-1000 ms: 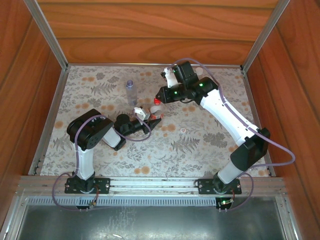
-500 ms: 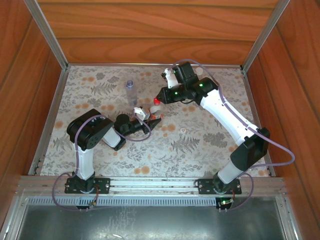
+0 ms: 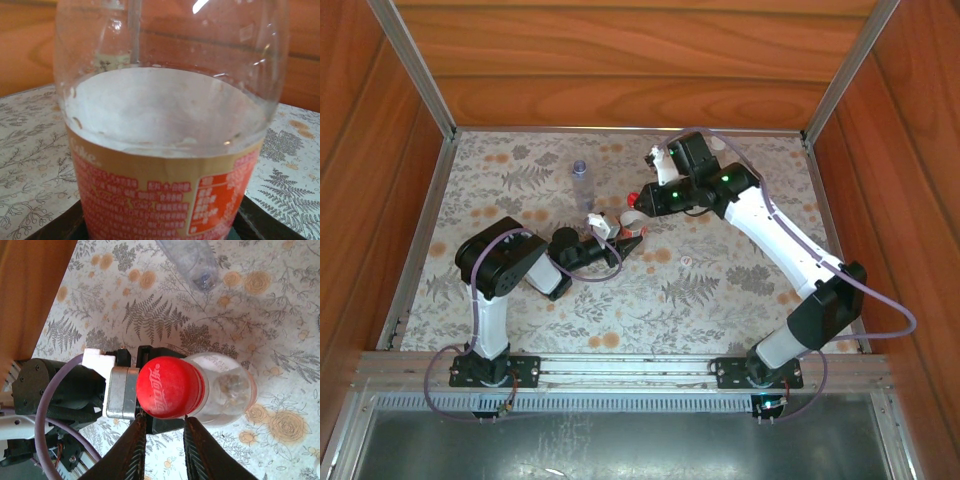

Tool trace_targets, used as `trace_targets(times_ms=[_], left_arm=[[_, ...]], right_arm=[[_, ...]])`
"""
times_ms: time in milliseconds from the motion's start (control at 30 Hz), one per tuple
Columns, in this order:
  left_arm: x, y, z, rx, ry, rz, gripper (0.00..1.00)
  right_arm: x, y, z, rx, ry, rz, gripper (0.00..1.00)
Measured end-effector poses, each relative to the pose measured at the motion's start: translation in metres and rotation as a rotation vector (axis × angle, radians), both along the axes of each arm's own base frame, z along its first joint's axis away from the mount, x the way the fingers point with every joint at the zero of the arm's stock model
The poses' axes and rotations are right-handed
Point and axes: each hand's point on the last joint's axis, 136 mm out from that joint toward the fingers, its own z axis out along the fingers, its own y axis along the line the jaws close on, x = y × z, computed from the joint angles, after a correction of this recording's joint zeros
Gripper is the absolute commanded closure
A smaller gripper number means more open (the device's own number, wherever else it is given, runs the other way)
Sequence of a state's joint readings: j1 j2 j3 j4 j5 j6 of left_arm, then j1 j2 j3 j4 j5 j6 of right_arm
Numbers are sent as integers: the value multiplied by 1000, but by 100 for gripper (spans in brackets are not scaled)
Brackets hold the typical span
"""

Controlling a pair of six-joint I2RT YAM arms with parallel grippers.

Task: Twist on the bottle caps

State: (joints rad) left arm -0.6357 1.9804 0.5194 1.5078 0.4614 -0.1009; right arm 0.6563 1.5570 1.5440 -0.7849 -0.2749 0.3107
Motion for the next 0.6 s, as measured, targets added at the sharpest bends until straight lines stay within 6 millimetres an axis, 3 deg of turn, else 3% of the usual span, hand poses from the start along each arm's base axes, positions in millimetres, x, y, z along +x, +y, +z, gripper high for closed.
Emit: trace_targets(times_ms=[267, 433, 600], left_arm=[[0, 0, 0, -1, 1, 0, 49], [0, 0, 0, -1, 1, 0, 49], [0, 0, 0, -1, 1, 0, 49]], right_arm=[[8, -6, 8, -14, -39, -32, 59], [20, 0, 23, 3, -74, -30, 65], [29, 7, 16, -8, -63, -17, 71]])
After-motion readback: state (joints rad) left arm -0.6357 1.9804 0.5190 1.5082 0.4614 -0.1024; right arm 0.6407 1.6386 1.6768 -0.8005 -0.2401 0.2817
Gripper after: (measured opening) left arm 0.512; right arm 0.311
